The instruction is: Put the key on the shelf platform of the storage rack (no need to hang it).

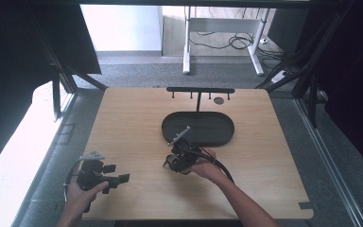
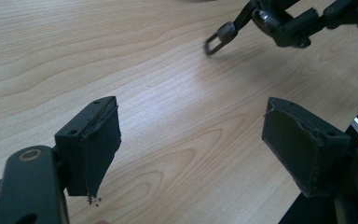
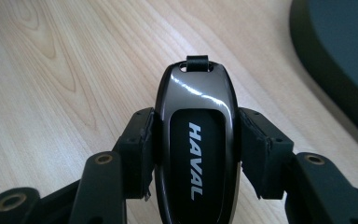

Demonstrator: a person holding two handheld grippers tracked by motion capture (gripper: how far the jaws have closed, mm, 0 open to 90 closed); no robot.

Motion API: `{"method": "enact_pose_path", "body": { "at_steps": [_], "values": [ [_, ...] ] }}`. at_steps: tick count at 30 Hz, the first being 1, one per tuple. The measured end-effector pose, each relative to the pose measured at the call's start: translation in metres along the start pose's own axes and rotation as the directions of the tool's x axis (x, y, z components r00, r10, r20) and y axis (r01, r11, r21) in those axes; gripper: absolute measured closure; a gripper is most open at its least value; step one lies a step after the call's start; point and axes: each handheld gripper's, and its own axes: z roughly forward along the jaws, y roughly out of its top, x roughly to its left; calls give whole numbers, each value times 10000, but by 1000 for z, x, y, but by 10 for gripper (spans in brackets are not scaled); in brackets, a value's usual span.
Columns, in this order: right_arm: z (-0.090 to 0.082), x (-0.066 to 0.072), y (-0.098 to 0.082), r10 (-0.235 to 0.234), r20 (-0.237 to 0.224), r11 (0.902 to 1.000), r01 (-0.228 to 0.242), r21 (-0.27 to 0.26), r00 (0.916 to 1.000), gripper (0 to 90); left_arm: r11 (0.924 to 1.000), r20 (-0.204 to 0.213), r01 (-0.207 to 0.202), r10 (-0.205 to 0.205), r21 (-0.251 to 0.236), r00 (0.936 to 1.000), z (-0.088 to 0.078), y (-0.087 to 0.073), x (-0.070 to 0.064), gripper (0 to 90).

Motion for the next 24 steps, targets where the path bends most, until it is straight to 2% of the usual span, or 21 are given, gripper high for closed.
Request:
{"method": "enact_pose_path", "body": {
  "at_steps": [6,14,24],
  "values": [
    [-15,-4,3,108,31,9994,-107,-343,9999,498,10000,-4,-17,17,39,10000,1,0,0,197],
    [-36,-14,4,245,293,9962,-219,-840,9993,497,10000,-15,17,-17,59,10000,2,0,0,197],
    [-46,-24,3,438,474,9935,-385,-1069,9979,497,9999,-18,12,-12,121,10000,5,0,-1,197]
  ]
}}
